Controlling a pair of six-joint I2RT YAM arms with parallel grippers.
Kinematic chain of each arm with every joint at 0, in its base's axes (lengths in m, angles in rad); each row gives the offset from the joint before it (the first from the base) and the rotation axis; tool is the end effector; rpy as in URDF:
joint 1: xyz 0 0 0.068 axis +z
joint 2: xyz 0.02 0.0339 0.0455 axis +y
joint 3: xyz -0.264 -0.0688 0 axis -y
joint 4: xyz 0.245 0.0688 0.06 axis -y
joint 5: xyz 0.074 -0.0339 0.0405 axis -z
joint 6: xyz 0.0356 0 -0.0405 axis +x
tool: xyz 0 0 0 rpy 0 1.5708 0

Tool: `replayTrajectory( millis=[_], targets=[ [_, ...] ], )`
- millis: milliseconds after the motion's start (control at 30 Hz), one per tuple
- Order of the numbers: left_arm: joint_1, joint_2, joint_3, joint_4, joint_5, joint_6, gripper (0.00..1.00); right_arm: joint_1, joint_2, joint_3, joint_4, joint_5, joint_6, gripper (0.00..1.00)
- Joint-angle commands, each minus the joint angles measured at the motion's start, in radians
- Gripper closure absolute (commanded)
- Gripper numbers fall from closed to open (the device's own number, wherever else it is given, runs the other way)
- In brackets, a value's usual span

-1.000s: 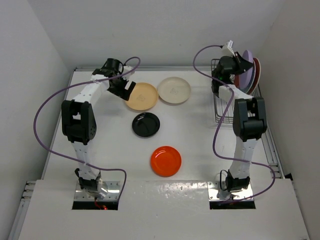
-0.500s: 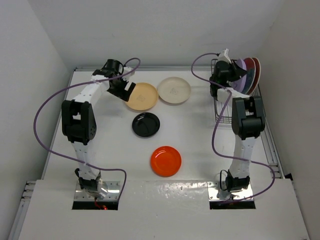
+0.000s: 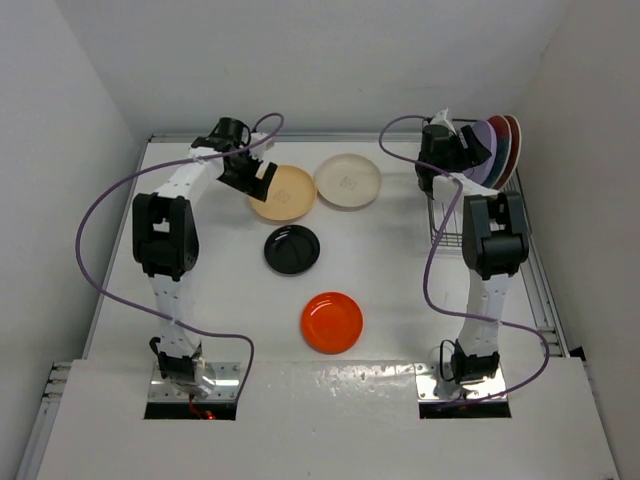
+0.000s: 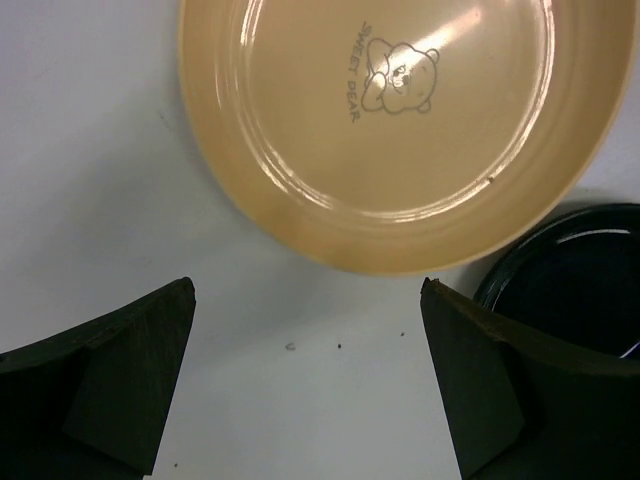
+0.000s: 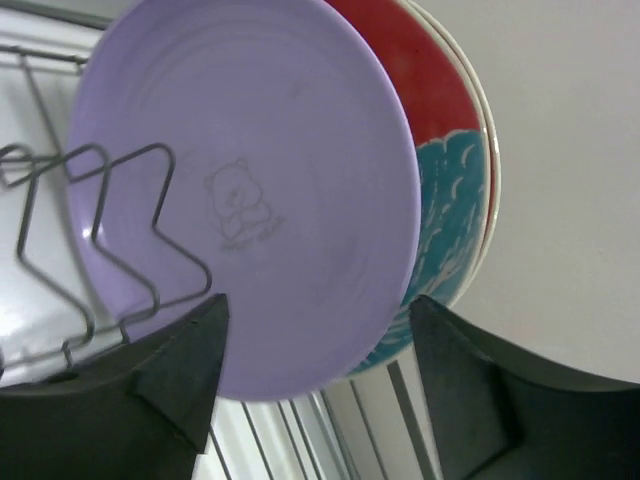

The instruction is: Load the plates into the dish rack

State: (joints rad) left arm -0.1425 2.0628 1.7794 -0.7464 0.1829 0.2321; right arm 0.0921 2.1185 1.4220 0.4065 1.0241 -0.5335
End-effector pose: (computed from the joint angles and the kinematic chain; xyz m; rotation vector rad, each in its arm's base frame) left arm 0.4473 -0.0707 0.2418 0.5462 2.5289 -0.2048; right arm 0.4733 0.0132 0.2013 0.1589 1.8909 -1.2454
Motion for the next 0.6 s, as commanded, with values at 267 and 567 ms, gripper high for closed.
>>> replayTrajectory(
  millis=[267, 567],
  targets=[
    [-0.005, 0.246, 0.161, 0.009, -0.134, -0.129, 0.0, 0.061, -0.36, -0.035, -0.268, -0.093, 0.241, 0.16],
    [-0.005, 0.298, 0.173, -0.021, -0.025, -0.129, 0.88, 0.116, -0.549, -0.129, -0.445, -0.26, 0.418, 0.15]
  ],
)
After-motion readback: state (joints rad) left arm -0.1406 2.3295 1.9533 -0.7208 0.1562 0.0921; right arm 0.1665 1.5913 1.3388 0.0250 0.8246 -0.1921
